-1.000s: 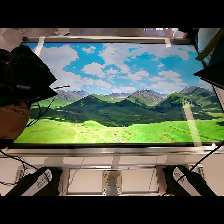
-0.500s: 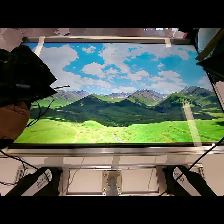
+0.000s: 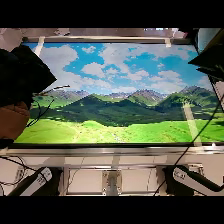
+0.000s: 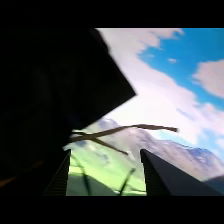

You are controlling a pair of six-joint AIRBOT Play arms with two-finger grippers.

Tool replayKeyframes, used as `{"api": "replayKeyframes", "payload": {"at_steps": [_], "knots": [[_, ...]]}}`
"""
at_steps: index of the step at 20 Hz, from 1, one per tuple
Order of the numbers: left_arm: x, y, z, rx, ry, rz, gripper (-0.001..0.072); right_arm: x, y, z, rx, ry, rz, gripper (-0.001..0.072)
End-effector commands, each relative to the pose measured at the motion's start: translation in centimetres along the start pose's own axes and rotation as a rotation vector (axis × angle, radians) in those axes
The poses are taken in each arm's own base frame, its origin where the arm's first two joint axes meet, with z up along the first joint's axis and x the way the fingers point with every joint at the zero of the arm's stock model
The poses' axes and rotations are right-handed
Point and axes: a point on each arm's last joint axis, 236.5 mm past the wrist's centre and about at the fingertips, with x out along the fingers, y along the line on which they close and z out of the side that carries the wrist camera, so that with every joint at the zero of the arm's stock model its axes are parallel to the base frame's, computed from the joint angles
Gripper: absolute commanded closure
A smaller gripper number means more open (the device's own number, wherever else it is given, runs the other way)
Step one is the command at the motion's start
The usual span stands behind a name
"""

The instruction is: Fold the clothes and pants, and hang the long-sleeved shirts on hangers.

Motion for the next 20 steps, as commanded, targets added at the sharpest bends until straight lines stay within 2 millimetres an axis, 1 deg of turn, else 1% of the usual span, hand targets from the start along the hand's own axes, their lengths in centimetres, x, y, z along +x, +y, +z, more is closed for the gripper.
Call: {"api": "replayKeyframes", "payload": {"at_steps": [1,2,3,5,7,8,10,12,14,15,17,19,20], "knots": [[-0.9,10.8,-0.3,-0.113,0.006,0.31,0.0213,5.6,-1.0,1.3,0.012,0.077,0.03,0.0118],[0.3,12.3,-1.5,-0.194,0.034,0.308,0.0144,8.3,-0.7,1.2,0.002,0.118,0.045,0.0119],[1.7,13.2,-2.6,-0.26,0.06,0.292,0.0092,11.1,-0.2,0.8,-0.018,0.166,0.051,0.012],[4.8,14.5,-4.6,-0.378,0.098,0.246,0.0092,16.8,0.3,-0.4,-0.096,0.244,0.029,0.0125],[7.6,16.1,-6.3,-0.447,0.129,0.233,0.0092,22.0,0.1,-2.1,-0.158,0.313,-0.026,0.0125],[8.9,16.8,-7.1,-0.457,0.151,0.235,0.0092,24.1,-0.1,-3.1,-0.184,0.347,-0.056,0.0124],[11.2,17.9,-8.1,-0.472,0.172,0.24,0.0092,27.3,-0.7,-5.2,-0.227,0.42,-0.104,0.0124],[12.8,18.9,-8.2,-0.471,0.165,0.247,0.0093,29.3,-1.0,-6.8,-0.248,0.471,-0.125,0.0124],[13.4,19.8,-8.9,-0.473,0.189,0.257,0.0093,29.9,-0.9,-7.4,-0.264,0.486,-0.134,0.0124],[13.2,20.3,-9.4,-0.486,0.204,0.261,0.0094,29.8,-0.8,-7.4,-0.264,0.485,-0.133,0.0124],[12.1,21.5,-10.3,-0.514,0.224,0.277,0.0093,29.6,-0.7,-7.3,-0.265,0.485,-0.133,0.0124],[10.7,23.5,-10.8,-0.548,0.22,0.307,0.0094,29.5,-0.6,-7.2,-0.267,0.485,-0.132,0.0124],[10.1,24.2,-11.6,-0.571,0.236,0.313,0.0094,29.5,-0.6,-7.1,-0.267,0.481,-0.132,0.0125]]}}
